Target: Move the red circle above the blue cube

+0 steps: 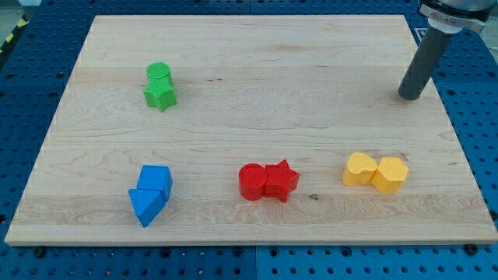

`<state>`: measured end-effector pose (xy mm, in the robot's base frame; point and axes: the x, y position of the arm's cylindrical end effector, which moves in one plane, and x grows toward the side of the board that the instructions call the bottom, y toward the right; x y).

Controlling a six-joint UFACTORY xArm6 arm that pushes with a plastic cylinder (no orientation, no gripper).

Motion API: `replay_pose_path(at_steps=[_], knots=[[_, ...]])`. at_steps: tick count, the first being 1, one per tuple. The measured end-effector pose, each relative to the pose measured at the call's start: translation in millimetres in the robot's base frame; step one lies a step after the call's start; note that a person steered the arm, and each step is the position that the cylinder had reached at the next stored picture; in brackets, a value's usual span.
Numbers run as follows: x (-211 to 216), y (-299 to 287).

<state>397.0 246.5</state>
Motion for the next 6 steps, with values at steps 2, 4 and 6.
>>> replay_pose_path(at_steps=[2, 4, 6], knots=[[21, 4], [85, 4], [178, 0]])
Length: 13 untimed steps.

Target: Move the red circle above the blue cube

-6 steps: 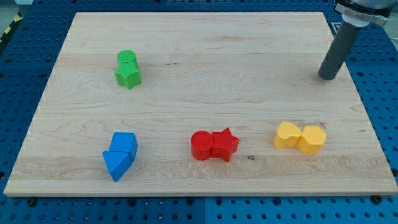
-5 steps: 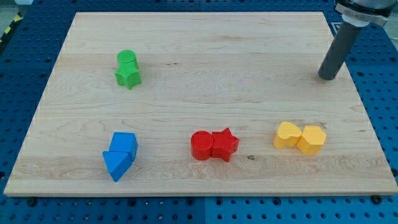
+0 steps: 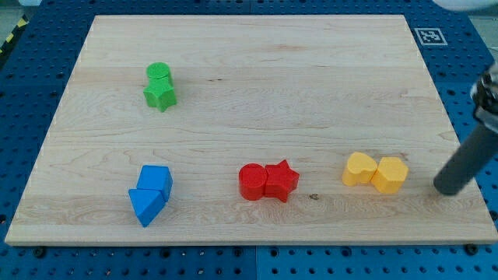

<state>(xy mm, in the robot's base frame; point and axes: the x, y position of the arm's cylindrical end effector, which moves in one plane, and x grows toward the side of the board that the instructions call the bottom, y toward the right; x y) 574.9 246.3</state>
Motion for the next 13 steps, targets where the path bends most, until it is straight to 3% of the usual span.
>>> replay_pose_path(at_steps=[1, 2, 6, 8, 10, 13], knots=[[26, -54], [27, -136], [12, -229], [-40, -273], [-58, -282], [-118, -230]])
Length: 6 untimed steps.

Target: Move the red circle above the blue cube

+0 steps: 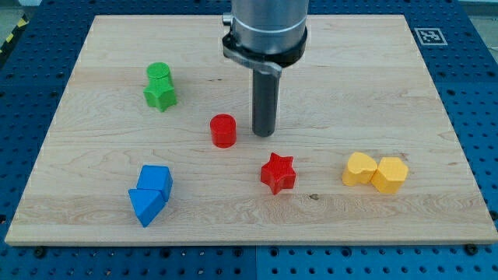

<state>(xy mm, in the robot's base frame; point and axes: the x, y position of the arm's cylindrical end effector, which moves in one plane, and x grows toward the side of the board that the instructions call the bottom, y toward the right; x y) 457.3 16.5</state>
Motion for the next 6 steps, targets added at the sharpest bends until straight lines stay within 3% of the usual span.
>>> replay_pose_path(at_steps=[6], knots=[[-8, -81]])
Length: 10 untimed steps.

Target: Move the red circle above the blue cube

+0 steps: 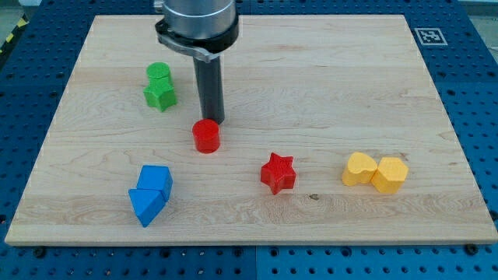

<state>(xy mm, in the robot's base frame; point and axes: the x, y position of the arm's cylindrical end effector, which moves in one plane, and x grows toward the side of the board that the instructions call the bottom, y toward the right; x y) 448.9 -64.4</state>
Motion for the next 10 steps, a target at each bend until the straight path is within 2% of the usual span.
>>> replay_pose_path(at_steps=[2, 6, 10], knots=[[11, 5], [64, 36], [62, 36]])
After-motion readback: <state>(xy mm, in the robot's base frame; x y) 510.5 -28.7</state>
